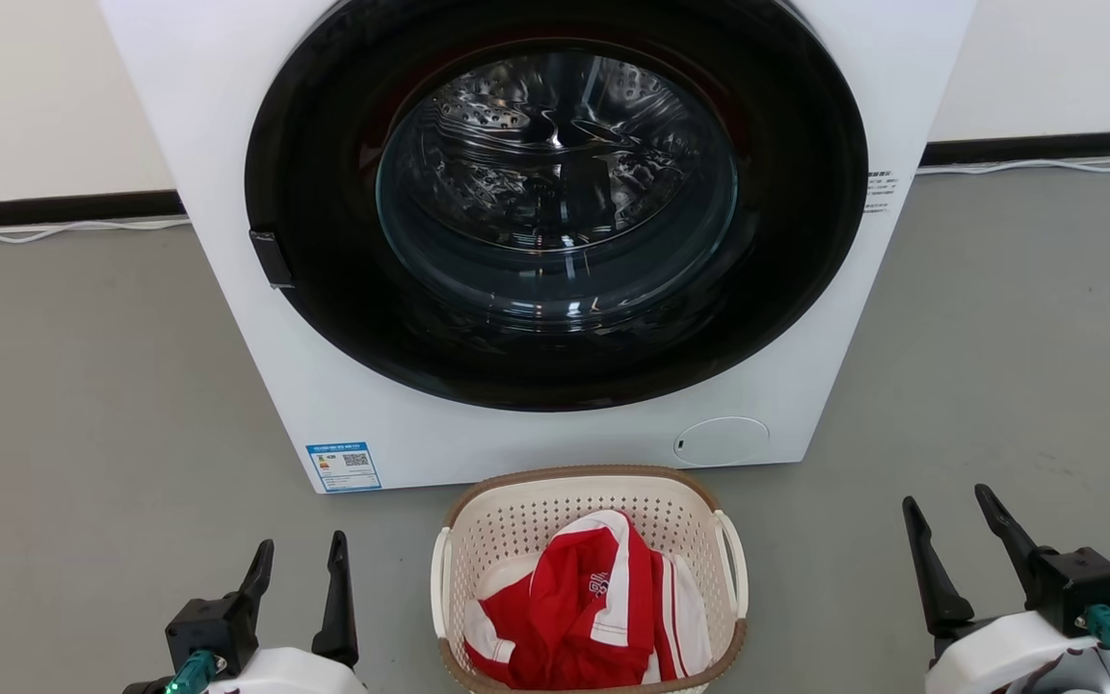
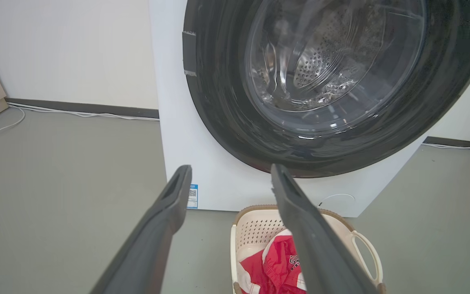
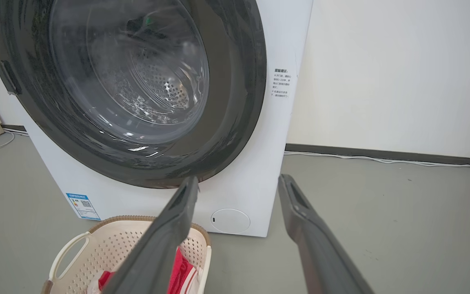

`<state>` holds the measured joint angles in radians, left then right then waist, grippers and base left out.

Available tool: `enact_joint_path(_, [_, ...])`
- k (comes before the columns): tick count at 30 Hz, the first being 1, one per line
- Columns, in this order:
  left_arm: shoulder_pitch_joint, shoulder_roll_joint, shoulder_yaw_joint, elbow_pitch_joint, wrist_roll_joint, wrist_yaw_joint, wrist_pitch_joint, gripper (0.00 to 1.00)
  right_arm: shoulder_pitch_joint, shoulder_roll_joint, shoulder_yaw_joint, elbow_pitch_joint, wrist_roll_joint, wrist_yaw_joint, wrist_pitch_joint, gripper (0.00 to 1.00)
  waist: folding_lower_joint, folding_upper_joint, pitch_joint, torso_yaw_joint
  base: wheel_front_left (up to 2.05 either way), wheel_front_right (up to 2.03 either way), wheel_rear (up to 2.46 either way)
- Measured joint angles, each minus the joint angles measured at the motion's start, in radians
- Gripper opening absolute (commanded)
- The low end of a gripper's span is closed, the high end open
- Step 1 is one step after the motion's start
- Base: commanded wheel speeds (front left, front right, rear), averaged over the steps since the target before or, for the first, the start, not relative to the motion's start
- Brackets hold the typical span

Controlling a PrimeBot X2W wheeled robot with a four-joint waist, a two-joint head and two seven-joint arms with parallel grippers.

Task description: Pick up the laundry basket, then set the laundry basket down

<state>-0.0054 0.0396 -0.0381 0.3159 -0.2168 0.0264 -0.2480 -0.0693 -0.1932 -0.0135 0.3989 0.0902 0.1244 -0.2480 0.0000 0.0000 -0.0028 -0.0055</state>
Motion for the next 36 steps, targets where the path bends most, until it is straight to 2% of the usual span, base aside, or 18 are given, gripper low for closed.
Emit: enact_joint_path(36, [-0.001,0.0,0.0,0.008,0.002,-0.001,0.0,1.0,0.001,0.011,-0.009,0.003,-0.002,0.0,0.0,1.0,0.0,0.0,0.031,-0.005,0.0,0.0,0.0])
